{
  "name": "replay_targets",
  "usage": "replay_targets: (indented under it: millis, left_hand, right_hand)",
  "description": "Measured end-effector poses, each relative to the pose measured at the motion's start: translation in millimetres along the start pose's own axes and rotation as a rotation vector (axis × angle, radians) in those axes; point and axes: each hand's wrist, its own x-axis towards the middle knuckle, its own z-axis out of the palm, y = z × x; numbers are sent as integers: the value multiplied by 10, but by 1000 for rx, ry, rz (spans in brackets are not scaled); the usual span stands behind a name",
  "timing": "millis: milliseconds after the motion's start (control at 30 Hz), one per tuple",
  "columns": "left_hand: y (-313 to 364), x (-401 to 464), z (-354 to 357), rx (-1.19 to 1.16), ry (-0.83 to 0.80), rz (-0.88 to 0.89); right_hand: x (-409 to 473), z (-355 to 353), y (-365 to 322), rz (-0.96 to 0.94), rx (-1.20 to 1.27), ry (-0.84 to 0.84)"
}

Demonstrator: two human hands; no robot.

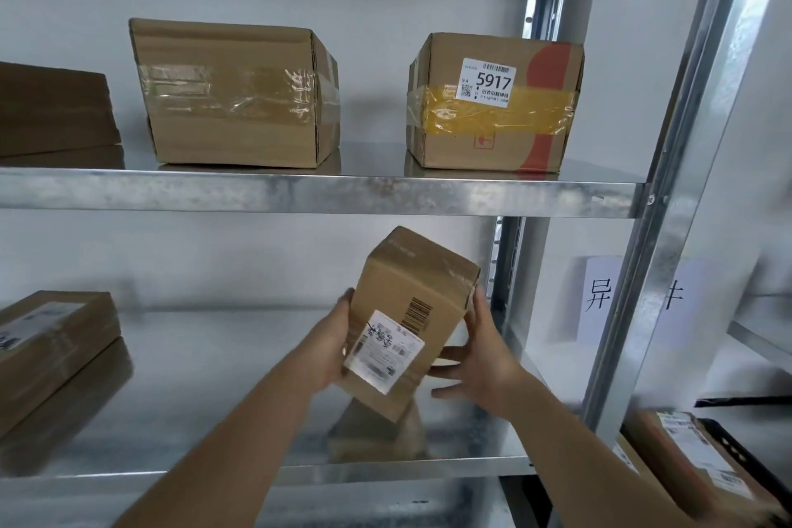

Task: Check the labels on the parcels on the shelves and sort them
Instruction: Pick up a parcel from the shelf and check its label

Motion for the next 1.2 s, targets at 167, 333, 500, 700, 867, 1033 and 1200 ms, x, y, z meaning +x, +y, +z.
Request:
replay_targets:
  millis: [167,333,500,700,867,1033,1200]
  left_hand:
    - [350,132,-84,274,203,123]
    - [286,120,83,737,229,153]
    - [16,-14,241,993,284,198]
    - [-324,245,188,1093,309,387]
    - [-602,309,181,1198,351,622]
    - [-726,441,72,1034,347,797]
    - [-791,383,-82,521,615,637]
  right_hand:
    - [20,-37,6,16,211,1]
    - [201,-41,149,19,285,113]
    - [292,-149,200,45,162,273]
    - [446,-522,443,32,-17,388]
    - [306,-518,462,73,28,391]
    - [420,-665,382,20,-66,429]
    - [457,-734,249,-164,-265,405]
